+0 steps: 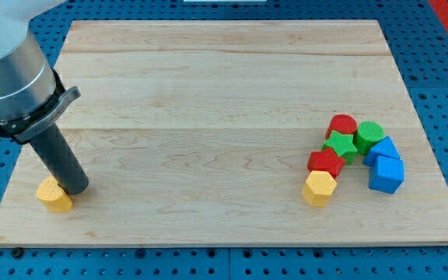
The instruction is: Move the yellow hexagon above the yellow heart
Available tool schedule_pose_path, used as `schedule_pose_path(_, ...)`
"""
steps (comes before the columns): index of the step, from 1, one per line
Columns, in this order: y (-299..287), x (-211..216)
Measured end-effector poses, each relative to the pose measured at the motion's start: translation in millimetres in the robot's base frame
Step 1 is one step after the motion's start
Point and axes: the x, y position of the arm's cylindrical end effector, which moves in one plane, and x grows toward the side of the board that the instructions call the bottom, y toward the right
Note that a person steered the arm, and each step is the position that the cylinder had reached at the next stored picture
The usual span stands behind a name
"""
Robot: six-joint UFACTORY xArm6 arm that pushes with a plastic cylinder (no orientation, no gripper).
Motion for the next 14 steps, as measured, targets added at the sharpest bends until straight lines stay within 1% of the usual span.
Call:
schedule_pose_path(1, 35, 0)
schedule_pose_path(2, 120, 15)
schedule_pose_path(3, 164, 53)
schedule_pose_path(4, 221, 63)
schedule_pose_path(5, 301, 61)
schedule_pose_path(6, 365, 57)
schedule_pose_path(7, 365, 34)
schedule_pose_path(8, 352, 28)
schedule_pose_path(9, 328, 24)
schedule_pose_path(11, 285, -8)
schedule_pose_path(13, 224, -45)
schedule_pose_path(14, 203, -58)
